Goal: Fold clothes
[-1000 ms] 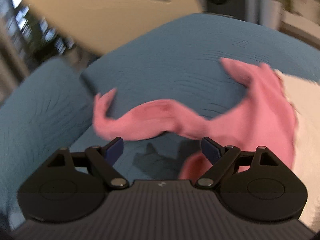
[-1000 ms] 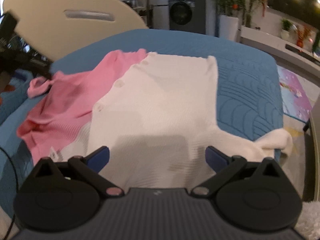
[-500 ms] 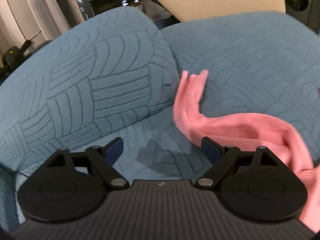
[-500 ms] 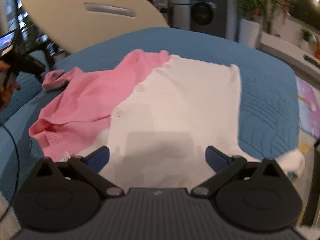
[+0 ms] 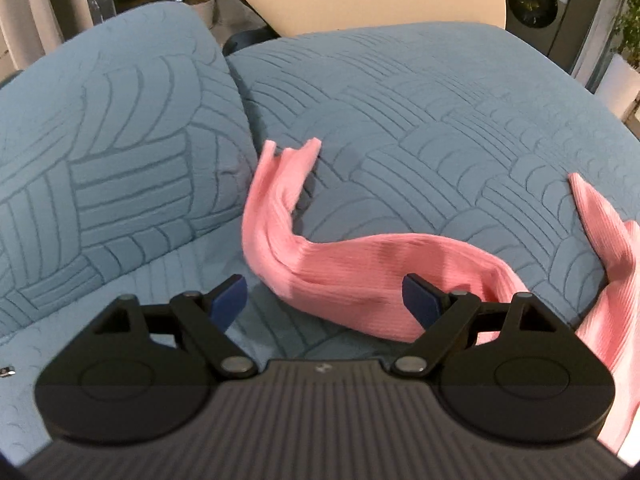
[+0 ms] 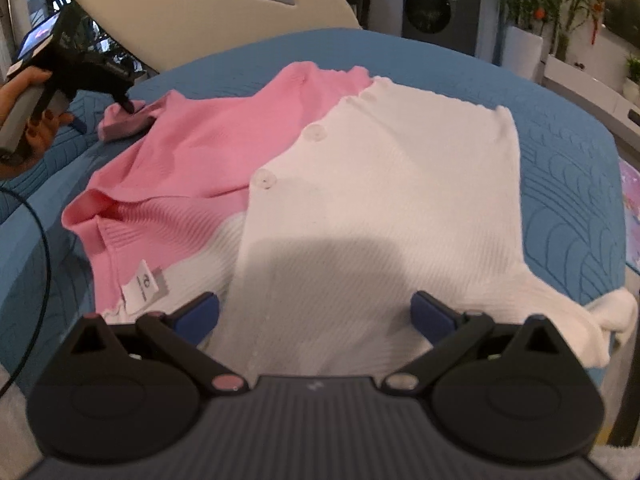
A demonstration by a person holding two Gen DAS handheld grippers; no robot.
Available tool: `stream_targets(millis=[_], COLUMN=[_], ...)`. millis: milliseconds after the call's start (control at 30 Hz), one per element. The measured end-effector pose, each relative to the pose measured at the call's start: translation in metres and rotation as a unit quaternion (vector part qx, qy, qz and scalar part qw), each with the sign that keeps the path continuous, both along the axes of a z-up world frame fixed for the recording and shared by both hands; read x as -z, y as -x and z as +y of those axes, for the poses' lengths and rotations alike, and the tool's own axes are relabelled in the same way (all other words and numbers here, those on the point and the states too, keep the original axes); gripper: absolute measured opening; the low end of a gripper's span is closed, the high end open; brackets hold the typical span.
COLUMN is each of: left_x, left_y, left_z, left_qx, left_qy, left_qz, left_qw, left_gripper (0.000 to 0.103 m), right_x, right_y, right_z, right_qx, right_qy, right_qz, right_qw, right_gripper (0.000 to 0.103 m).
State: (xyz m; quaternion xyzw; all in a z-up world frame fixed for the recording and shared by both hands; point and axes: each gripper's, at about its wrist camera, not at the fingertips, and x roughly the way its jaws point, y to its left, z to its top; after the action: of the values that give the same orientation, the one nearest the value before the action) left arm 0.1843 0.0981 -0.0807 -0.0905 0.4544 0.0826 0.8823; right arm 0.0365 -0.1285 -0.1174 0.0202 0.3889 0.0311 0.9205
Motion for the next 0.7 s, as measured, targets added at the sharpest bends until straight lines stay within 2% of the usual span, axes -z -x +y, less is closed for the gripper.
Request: stream_targets(millis=[33,67,100,200,300,333,400,467,533,567,633,667,700], left_x=[0.003,0.007,0.01,0.017,0.014,0.014,0.013,0.008,0.002,-0.003,-0.014,-0.02,-0.023], left_y=[-0.001,-0.003,-0.005,-0.012,-0.015,-0.015,-0.014,-0.013,-0.01,-0.009,-0.007,-0.006,-0.006], left_z=[0.001,0.002,0.002,-0.003,-0.012,-0.014,-0.017,-0.021,-0.024,-0.022,-0.013,-0.01,-0.009], left_qx=[0.004,0.008,0.012,0.02,0.023,0.022,0.008,-0.011,-0.029,-0.036,-0.044,-0.052,-0.06], left_qy=[0.013,0.025,0.032,0.02,-0.012,-0.022,-0.045,-0.091,-0.162,-0.182,-0.169,-0.177,-0.203], left_qz=[0.004,0.009,0.013,0.021,0.018,0.015,0.006,-0.007,-0.036,-0.05,-0.068,-0.078,-0.087], left_qw=[0.9999,0.9996,0.9993,0.9994,0.9995,0.9994,0.9989,0.9957,0.9857,0.9814,0.9823,0.9798,0.9735], left_gripper=[0.084,0.074,0.056,0.05,0.026,0.022,0.015,0.015,0.014,0.014,0.015,0.015,0.015], right_x=[0.001,0.001,0.002,0.003,0.004,0.005,0.005,0.005,0.006,0.006,0.006,0.006,0.006], right_y=[0.001,0.001,0.002,0.003,0.004,0.003,0.003,0.003,0.004,0.004,0.005,0.005,0.005], right_z=[0.001,0.002,0.003,0.006,0.008,0.009,0.01,0.011,0.012,0.012,0.012,0.012,0.012], right_qx=[-0.001,-0.002,-0.003,-0.008,-0.01,-0.011,-0.011,-0.013,-0.015,-0.015,-0.016,-0.017,-0.017], right_qy=[0.002,0.003,0.005,0.01,0.019,0.02,0.022,0.025,0.027,0.028,0.029,0.03,0.03], right_qz=[0.0,-0.001,-0.001,-0.001,-0.002,-0.002,-0.003,-0.004,-0.005,-0.006,-0.006,-0.006,-0.006], right_qw=[1.0,1.0,1.0,1.0,1.0,1.0,1.0,1.0,1.0,0.999,0.999,0.999,0.999], right_gripper=[0.103,0.103,0.103,0.103,0.103,0.103,0.103,0.103,0.103,0.103,0.103,0.103,0.103])
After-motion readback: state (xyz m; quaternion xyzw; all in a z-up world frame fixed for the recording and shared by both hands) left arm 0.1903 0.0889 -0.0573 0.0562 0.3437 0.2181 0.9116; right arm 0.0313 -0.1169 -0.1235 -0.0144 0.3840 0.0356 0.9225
